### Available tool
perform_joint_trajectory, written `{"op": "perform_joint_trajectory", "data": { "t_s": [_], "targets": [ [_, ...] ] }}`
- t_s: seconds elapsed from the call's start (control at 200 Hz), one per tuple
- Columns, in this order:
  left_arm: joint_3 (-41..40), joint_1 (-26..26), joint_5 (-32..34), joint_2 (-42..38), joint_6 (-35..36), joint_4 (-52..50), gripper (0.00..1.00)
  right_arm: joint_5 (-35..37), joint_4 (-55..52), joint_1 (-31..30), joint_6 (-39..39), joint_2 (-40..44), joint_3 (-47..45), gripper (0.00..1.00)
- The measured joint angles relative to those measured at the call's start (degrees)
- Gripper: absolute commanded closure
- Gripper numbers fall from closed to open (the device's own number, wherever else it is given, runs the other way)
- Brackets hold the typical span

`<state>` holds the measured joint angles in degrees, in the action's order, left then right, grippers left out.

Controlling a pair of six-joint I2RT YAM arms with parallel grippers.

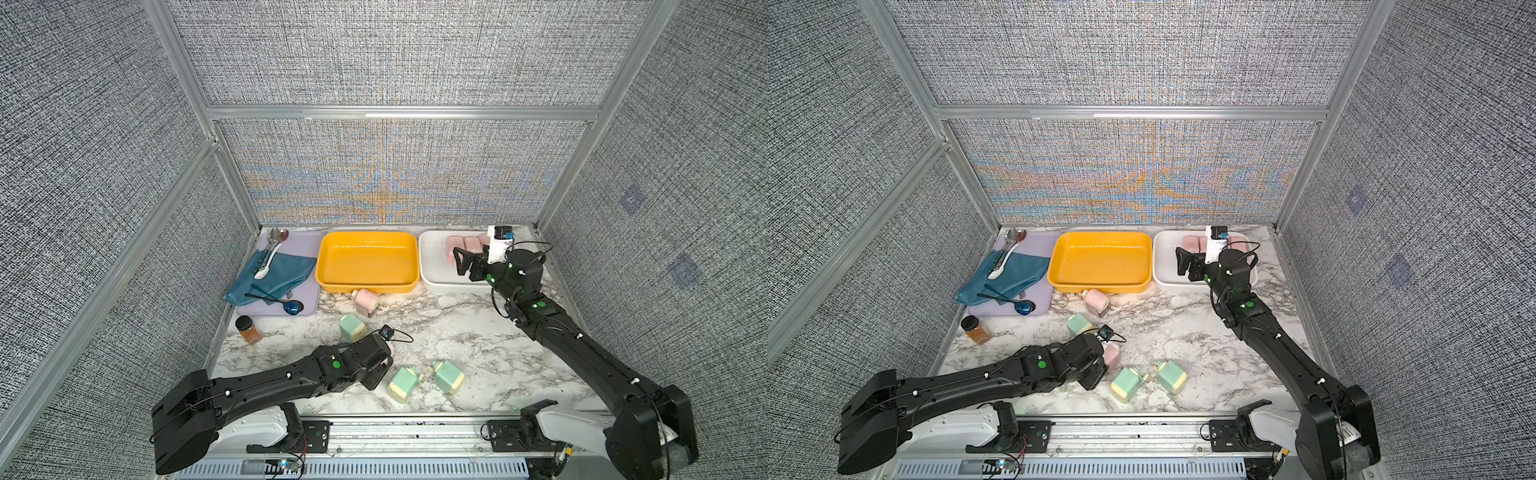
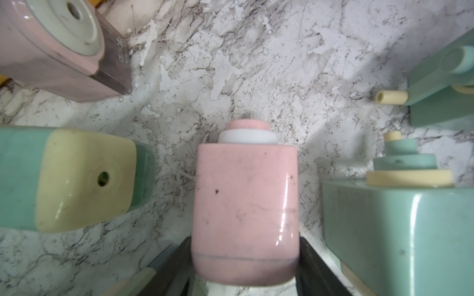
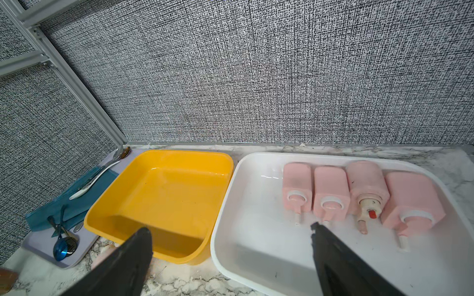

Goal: Place the pencil sharpeners by color into the storage box
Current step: Pick up the pencil sharpener from the center of the board.

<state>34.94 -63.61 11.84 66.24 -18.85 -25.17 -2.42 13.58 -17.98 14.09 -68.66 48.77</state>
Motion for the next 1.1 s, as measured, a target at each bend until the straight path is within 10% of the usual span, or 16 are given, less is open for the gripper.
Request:
{"op": "perform_joint_trajectory", "data": {
  "t_s": [0.315,0.656,1.101],
  "targets": [
    [-0.39,0.0,0.48,0.17,-0.04,1.88,0.39,-1.11,-0.07,0.0,0.02,-0.33,0.28,0.01],
    [-0.79,-0.04,0.31,-0.2,0.0,2.64,0.84,-1.97,-0.33,0.0,-0.59,-0.33,0.31,0.01],
    [1.46,0.0,1.62,-2.93,4.07,2.75,0.88,-7.56,-0.9,0.0,-6.12,-1.7,0.22,0.01]
  ]
}}
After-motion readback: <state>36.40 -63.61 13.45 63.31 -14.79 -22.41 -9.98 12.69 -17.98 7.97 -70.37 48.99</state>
